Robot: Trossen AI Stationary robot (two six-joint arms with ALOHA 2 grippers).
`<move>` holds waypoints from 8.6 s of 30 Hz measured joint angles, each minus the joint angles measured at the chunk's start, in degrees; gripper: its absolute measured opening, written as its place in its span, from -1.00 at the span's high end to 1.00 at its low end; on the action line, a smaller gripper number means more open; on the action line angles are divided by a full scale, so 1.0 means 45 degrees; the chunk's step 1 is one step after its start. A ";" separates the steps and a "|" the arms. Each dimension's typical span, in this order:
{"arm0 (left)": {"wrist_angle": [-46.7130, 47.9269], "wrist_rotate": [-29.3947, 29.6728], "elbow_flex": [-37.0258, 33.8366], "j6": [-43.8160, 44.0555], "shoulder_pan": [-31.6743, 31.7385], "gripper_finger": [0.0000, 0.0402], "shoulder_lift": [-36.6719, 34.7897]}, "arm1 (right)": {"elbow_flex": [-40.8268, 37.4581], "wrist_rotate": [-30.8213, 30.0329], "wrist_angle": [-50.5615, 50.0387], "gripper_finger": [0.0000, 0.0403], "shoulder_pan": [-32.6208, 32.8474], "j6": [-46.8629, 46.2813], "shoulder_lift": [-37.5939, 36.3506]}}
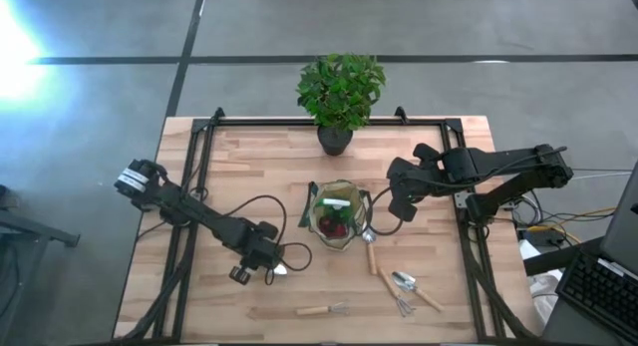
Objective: Pick & Place Garden tools in Gardening bag
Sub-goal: Put the left brown trowel into the side pocket of the gardening bag
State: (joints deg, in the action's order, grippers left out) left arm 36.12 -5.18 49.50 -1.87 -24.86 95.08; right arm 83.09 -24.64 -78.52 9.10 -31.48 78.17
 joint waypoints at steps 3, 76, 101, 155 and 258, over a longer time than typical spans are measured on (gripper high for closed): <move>0.0000 -0.0024 0.0000 0.0001 0.0000 0.66 0.0003 | 0.0000 0.0000 -0.0001 0.96 -0.0004 0.0000 0.0000; -1.5510 0.3107 -0.3430 -0.3442 0.0236 0.66 -0.5145 | -0.0015 0.0000 -0.0005 0.96 0.0001 0.0049 0.0000; -2.2230 0.1373 -0.4526 -0.1838 0.0599 0.66 -0.4027 | -0.0019 -0.0335 0.0238 0.96 -0.0004 0.0141 0.0005; -2.4513 0.0985 -0.2730 -0.0508 0.3172 0.66 0.1805 | -0.0690 -0.0530 0.0296 0.96 -0.0003 0.0340 0.0005; -2.4972 1.3864 -0.2433 0.1428 0.0607 0.66 0.3668 | -0.0707 -0.0546 0.0891 0.96 0.0001 0.0708 0.0000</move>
State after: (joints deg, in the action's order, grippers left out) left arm -76.26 57.21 38.55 4.56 -22.13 111.58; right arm 79.91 -27.10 -74.51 9.10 -28.30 78.17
